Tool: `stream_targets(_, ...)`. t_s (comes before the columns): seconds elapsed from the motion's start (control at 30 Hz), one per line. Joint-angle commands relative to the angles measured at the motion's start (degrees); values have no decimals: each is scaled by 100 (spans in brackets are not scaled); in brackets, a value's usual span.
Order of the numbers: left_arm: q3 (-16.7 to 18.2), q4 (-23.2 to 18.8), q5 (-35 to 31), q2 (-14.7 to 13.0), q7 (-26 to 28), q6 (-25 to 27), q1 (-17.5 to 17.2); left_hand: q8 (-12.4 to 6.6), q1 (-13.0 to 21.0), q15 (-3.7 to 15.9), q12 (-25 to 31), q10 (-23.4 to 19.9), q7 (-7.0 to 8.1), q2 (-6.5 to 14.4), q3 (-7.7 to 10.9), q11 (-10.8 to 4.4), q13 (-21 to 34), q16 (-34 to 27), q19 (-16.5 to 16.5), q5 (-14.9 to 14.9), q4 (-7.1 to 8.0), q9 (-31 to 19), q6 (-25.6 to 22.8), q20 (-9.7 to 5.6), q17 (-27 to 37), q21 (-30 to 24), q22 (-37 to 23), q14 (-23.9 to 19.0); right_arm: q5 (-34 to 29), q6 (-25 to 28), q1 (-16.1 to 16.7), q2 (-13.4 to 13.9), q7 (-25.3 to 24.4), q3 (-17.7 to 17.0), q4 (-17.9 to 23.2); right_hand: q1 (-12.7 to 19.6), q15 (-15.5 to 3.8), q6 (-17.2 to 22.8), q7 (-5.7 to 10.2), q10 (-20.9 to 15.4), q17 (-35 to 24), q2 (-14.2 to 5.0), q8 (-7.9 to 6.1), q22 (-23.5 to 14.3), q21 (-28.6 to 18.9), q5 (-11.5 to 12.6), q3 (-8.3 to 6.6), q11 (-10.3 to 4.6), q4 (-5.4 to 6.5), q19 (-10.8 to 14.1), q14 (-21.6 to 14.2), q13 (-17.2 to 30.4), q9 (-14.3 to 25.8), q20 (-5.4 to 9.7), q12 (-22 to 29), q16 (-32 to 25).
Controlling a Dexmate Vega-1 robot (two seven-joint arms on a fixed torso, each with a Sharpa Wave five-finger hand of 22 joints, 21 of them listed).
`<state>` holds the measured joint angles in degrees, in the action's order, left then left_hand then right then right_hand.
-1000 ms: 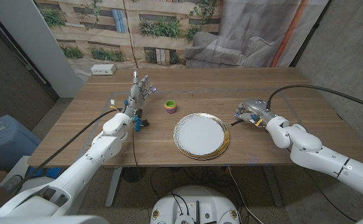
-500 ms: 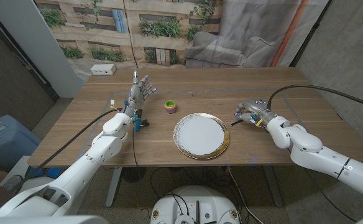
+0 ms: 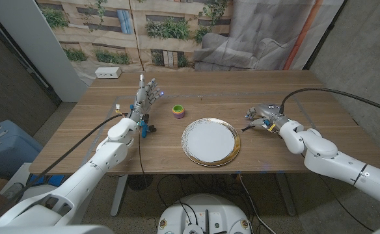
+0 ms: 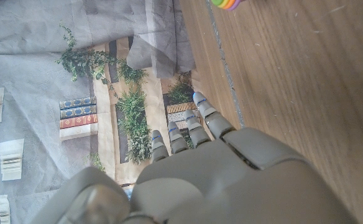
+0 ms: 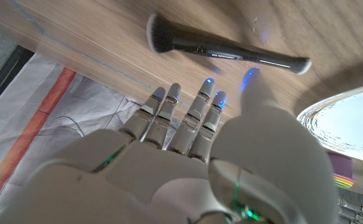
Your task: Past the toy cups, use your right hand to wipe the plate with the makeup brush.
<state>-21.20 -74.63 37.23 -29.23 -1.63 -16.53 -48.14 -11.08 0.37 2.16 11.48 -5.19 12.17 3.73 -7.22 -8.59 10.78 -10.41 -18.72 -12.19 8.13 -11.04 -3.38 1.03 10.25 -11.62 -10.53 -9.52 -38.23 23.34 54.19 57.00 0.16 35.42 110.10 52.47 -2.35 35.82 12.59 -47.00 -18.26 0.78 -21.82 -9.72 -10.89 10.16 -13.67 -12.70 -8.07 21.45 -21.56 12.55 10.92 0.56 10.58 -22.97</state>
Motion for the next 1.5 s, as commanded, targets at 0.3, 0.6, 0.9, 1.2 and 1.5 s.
stream_targets(0.3,2,-9,2,-6,1,2,-6,-21,-7,77,39,-15,48,84,-9,-35,16,-17,-44,-22,39,-14,12,2,10,-37,-26,-39,486,94,218,-165,-404,-249,99,-645,-783,-455,5,775,60,6,408,-16,-15,25,168,19,91,-91,361,-56,8,-45,-18,244)
stream_targets(0.6,3,-7,3,-6,0,2,-5,-21,-7,78,43,-25,48,84,-10,-46,16,-19,-47,-21,39,-14,12,3,10,-39,-26,-42,1331,-343,433,-469,-1131,-584,-133,-975,-550,-675,5,1179,116,-57,608,-12,22,18,202,46,142,-323,631,-74,13,-123,-18,405)
stream_targets(0.9,2,0,1,-3,-2,-1,-2,-22,-7,79,44,-27,48,84,-10,-44,16,-19,-47,-21,39,-14,11,0,10,-39,-26,-43,1965,-698,473,-749,-1652,-805,-366,-1226,-458,-733,2,1348,154,-134,691,-8,8,43,231,132,217,-344,728,-79,15,-109,-15,466)
stream_targets(1.2,3,-4,3,-6,-3,-1,-6,-22,-7,77,42,-22,48,83,-10,-28,16,-18,-41,-21,39,-14,11,4,10,-36,-26,-41,2548,-982,375,-853,-1690,-926,-544,-1435,-377,-884,-38,1464,198,-168,811,-5,-3,62,267,208,261,-326,814,-91,6,-72,-8,526)
stream_targets(1.5,0,-35,-2,-7,19,15,-12,-21,-7,76,41,-21,48,83,-10,-46,16,-21,-42,-21,39,-14,11,2,10,-37,-26,-50,3103,-1483,214,-986,-1679,-996,-917,-1637,-287,-1005,-124,1606,237,-209,909,0,-6,79,303,376,311,-304,907,-104,-3,-41,-19,588)
